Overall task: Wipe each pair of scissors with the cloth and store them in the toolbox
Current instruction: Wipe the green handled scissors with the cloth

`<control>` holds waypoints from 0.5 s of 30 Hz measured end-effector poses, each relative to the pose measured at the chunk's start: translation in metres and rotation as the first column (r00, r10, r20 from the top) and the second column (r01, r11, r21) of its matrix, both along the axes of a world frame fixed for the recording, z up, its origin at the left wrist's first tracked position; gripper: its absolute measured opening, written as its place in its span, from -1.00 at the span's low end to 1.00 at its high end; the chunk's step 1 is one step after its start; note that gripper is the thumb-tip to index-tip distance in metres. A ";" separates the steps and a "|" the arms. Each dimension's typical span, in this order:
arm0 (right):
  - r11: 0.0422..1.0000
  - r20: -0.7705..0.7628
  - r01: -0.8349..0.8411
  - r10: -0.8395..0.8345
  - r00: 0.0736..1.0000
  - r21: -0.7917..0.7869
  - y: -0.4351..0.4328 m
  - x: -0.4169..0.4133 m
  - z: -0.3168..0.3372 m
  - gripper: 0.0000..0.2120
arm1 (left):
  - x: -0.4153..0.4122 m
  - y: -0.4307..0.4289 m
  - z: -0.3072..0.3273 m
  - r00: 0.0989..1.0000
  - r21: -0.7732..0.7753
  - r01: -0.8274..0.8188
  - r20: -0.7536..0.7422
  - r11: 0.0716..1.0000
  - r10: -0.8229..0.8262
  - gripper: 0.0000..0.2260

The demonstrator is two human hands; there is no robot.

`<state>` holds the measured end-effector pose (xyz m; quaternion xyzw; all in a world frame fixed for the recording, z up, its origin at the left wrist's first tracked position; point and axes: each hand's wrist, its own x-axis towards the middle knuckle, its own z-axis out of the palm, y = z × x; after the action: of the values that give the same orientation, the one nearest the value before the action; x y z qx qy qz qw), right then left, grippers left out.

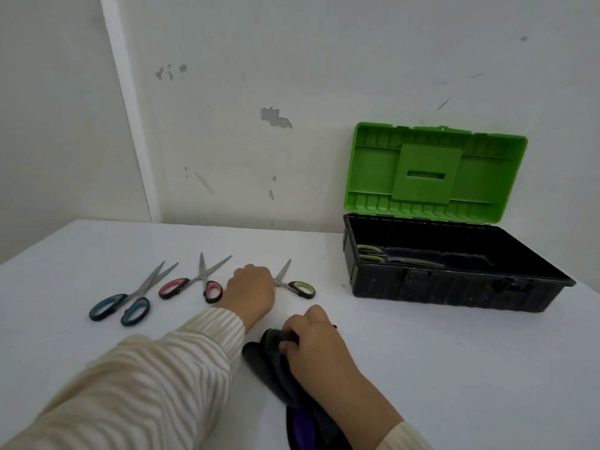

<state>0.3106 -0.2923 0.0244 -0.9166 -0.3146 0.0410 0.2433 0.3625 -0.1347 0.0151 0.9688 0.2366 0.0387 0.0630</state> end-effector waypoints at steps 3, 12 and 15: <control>0.991 -0.027 0.042 -0.039 0.999 0.130 -0.004 0.002 0.000 -0.82 | 0.001 0.001 0.011 0.998 -0.125 -0.027 0.048 0.992 0.033 -0.85; 0.920 -0.011 0.104 -0.108 0.994 0.379 -0.023 0.010 0.016 -0.85 | -0.086 0.028 0.051 0.887 -0.934 0.070 0.219 0.351 0.406 -0.89; 0.863 -0.042 0.152 -0.150 0.988 0.482 -0.026 0.013 0.018 -0.81 | -0.121 0.031 0.048 0.872 -0.960 0.115 0.220 0.255 0.437 -0.88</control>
<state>0.3236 -0.3187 0.0424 -0.8483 -0.2417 -0.0567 0.4678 0.2411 -0.1040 0.0635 0.6627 0.2909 0.1160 0.6802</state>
